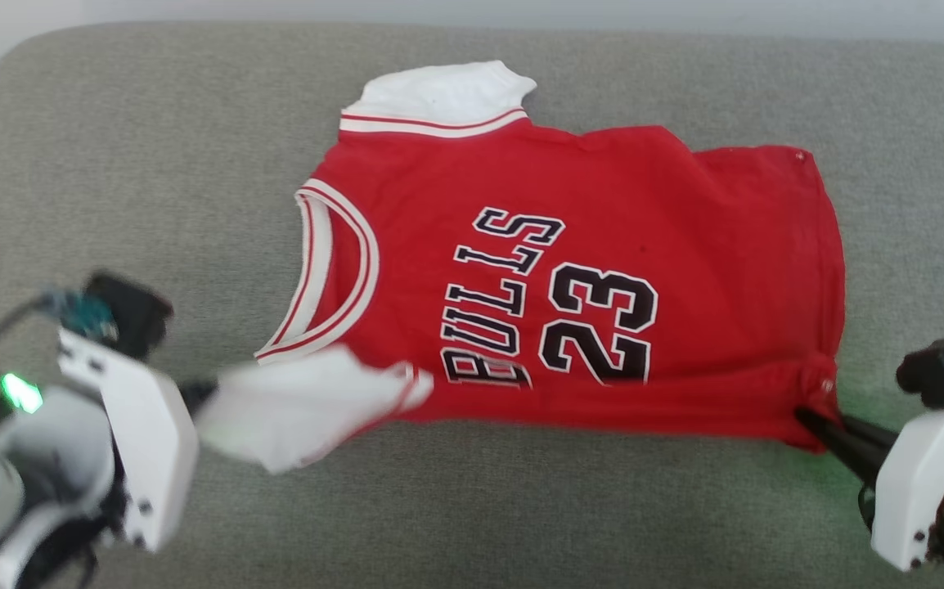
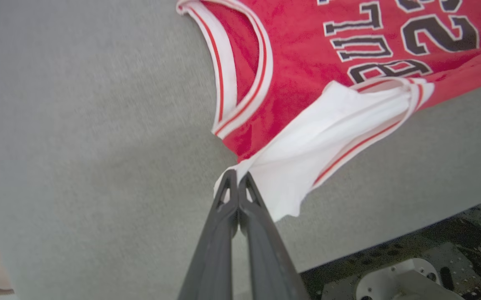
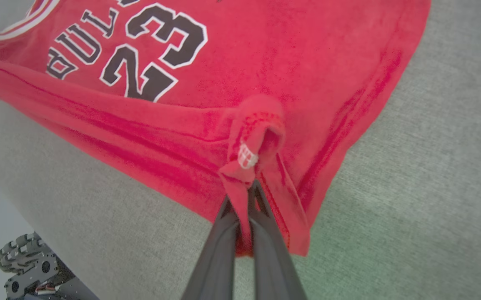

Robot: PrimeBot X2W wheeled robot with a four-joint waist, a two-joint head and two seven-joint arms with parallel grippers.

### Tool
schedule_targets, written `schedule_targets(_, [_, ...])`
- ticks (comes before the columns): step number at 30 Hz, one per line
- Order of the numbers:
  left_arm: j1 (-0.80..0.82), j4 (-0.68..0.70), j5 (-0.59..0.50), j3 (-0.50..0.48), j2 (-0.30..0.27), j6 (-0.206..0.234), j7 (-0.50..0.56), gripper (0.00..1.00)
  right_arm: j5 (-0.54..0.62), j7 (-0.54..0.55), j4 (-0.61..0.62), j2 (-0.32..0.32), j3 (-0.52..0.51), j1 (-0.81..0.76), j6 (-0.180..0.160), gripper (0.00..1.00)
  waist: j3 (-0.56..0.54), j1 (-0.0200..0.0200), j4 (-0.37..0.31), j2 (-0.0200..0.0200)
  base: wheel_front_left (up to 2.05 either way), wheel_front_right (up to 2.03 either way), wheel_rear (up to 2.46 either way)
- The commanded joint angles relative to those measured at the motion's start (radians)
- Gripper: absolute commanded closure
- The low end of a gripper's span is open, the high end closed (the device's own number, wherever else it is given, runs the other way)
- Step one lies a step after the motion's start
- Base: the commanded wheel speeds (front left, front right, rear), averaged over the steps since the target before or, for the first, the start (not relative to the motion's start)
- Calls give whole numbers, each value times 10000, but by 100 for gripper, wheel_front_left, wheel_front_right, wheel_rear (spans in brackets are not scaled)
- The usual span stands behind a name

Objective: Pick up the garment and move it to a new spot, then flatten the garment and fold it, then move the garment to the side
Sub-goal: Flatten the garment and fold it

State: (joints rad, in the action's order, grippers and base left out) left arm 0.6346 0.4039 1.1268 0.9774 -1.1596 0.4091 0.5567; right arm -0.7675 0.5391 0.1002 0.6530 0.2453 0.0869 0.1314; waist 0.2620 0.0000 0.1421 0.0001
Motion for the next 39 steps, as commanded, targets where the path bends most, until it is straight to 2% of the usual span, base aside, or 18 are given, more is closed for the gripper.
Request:
schedule_targets(1, [346,-162,-255,-80,14,-151,97,100,102,106,38,-188,-247,49,-15,100,81,0,-77,-1,0,0,0])
schedule_targets(5, [1475,-1009,-902,-256,454,-869,264,100,691,525,122,-791,-888,477,-18,100,301,0,-214,-1,0,0,0])
schedule_targets(8, [2291,-1973,-1340,-222,1041,-1584,346,100,1106,804,38,-1240,-1172,964,-18,100,497,0,-307,-1,0,0,0])
schedule_targets(16, [4102,-5279,-2007,169,3065,-3306,403,100,1917,1329,-937,-2049,-1256,2632,-16,100,1114,0,-536,-1,0,0,0])
schedule_targets(20, [4656,-7048,-2060,337,4001,-4046,238,100,2288,1401,-1866,-2397,-1070,3466,-18,100,1412,0,-676,-1,0,0,0])
schedule_targets(21, [4853,-7862,-2012,436,4431,-4382,222,100,2422,1483,-2337,-2576,-977,3802,-16,100,1539,0,-732,-1,0,0,0])
schedule_targets(22, [4853,-7862,-2012,436,4431,-4382,222,100,2422,1483,-2337,-2576,-977,3802,-16,100,1539,0,-732,-1,0,0,0])
schedule_targets(27, [5088,-9667,-1682,602,5301,-4892,405,100,2539,1652,-3272,-2944,-562,4340,-18,100,1723,0,-835,-1,0,0,0])
schedule_targets(28, [5127,-9981,-1616,632,5419,-4951,448,100,2596,1681,-3406,-2959,-483,4445,-18,97,1742,0,-857,-1,0,0,0])
schedule_targets(30, [5104,-10555,-1444,618,5640,-5059,563,100,2598,1706,-3622,-3018,-338,4586,-21,78,1757,0,-895,-1,0,0,0])
schedule_targets(31, [5103,-10834,-1388,629,5732,-5075,648,95,2612,1739,-3732,-3020,-272,4654,-21,64,1753,0,-914,-1,0,0,0])
schedule_targets(32, [5152,-11078,-1367,649,5770,-5103,687,67,2634,1773,-3817,-3013,-243,4716,-22,33,1738,0,-925,-1,0,0,0])
schedule_targets(33, [5211,-11257,-1291,599,5799,-5098,665,46,2646,1802,-3861,-3013,-231,4787,-24,0,1716,0,-934,-1,0,0,0])
schedule_targets(34, [5267,-11413,-1211,504,5850,-5096,598,0,2654,1786,-3883,-3019,-245,4847,-24,0,1685,0,-937,-1,0,0,0])
schedule_targets(39, [5549,-11613,-1085,327,5867,-5100,421,0,2626,1430,-3437,-2942,-488,4768,-21,0,1424,0,-860,-1,0,0,0])
